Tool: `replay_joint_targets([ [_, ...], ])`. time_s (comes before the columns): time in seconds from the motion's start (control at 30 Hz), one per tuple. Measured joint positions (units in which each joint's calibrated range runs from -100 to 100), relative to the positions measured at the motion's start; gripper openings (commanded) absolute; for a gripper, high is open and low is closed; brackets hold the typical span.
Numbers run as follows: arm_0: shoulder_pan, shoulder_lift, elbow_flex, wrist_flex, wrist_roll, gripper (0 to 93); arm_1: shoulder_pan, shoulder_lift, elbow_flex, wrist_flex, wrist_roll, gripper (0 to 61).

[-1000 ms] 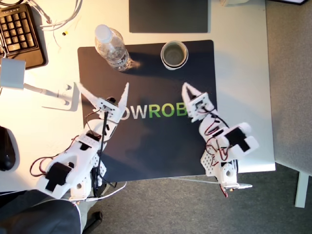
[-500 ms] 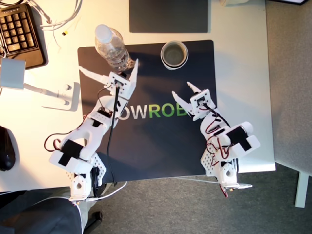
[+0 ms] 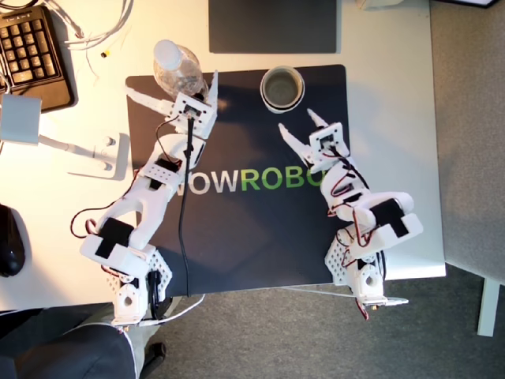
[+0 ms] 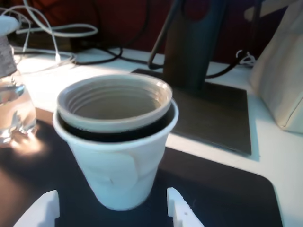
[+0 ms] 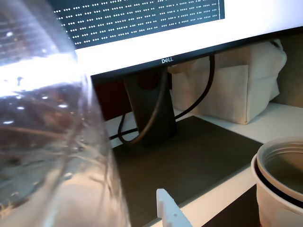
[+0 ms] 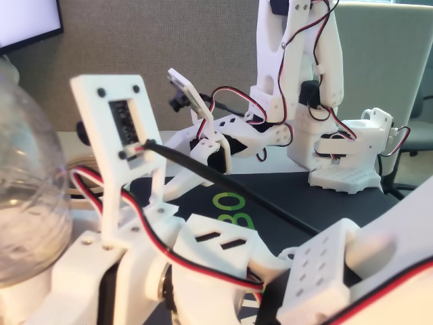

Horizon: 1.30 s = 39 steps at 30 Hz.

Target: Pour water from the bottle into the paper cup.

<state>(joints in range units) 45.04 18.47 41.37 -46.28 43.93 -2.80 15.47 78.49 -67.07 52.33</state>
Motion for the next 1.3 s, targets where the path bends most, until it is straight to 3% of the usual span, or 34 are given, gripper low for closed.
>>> replay_joint_targets([
  [0.03, -0.19, 0.00, 0.00, 0.00, 0.00, 13.7, -0.40, 1.22, -1.17, 0.00, 0.00, 38.7],
  [0.07, -0.83, 0.00, 0.00, 0.00, 0.00, 2.8, -1.00, 2.70, -2.25, 0.00, 0.00, 39.5],
  [0.1, -1.11, 0.00, 0.00, 0.00, 0.00, 0.0, -1.20, 3.14, -2.70, 0.00, 0.00, 39.9],
  [0.3, -1.48, 0.00, 0.36, -0.41, 0.20, 0.0, -2.40, 8.10, -9.99, 0.00, 0.00, 47.5],
  [0.53, -1.48, -0.61, 1.63, -0.98, 0.05, 0.0, -2.40, 11.07, -19.26, 2.03, 0.00, 46.0],
  [0.73, -1.30, -4.36, 1.18, 4.31, -4.79, 0.0, -2.30, 14.29, -27.81, 7.70, 0.00, 45.2],
  [0.87, -0.74, -9.93, -8.34, 16.44, -8.45, 0.0, -2.30, 16.30, -33.66, 10.79, -0.10, 44.8],
  [1.13, 0.93, -12.89, -23.56, 27.68, -17.00, 0.0, -2.30, 19.61, -43.65, 13.71, -0.20, 44.5],
  [1.2, 1.76, -12.89, -27.37, 33.94, -21.15, 0.0, -2.30, 19.87, -44.55, 13.87, -0.63, 40.5],
  [1.3, 2.78, -12.98, -31.63, 41.43, -25.98, 0.0, -2.30, 19.96, -44.91, 14.44, -1.07, 29.5],
])
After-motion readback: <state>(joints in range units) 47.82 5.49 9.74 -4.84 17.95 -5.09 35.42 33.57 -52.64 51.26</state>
